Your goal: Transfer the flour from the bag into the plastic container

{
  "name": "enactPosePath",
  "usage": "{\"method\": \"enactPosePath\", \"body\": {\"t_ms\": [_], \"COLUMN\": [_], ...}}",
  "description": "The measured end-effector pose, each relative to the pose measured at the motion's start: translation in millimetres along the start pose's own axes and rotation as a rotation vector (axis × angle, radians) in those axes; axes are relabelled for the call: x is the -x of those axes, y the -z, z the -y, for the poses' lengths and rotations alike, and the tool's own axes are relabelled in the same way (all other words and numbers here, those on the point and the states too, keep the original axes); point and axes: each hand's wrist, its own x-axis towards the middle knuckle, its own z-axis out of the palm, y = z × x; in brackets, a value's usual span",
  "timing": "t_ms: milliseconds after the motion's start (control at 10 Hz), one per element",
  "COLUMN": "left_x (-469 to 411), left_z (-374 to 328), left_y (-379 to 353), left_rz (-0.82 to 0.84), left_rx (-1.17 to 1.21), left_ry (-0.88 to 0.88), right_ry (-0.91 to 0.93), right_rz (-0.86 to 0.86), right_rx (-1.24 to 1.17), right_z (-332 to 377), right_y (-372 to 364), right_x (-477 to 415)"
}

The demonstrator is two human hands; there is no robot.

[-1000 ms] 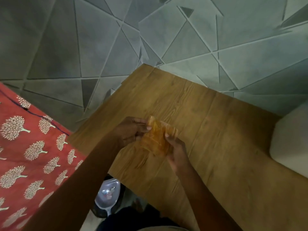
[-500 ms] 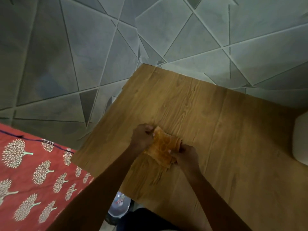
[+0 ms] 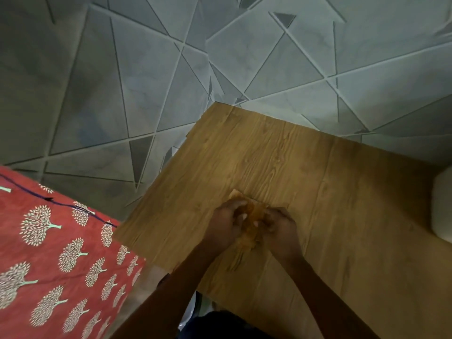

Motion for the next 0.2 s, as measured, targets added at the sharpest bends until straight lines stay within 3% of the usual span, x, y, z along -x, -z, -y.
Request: {"method": "enactPosePath", "body": {"t_ms": [100,200], "left_x": [5,15], "left_z": [-30,-69], "left_y": [7,11], "left_rz": [-0.198,-0.296], "left_rx": [0.172,0.368], "left_ry": [0.026,0.017], "right_ry": [0.014,0.017], "right_rz": [-0.148,-0.271], "right_rx": [-0.165,-0.407], "right_z": [9,30], "right_y": [22,57], "right_x": [2,15]}}
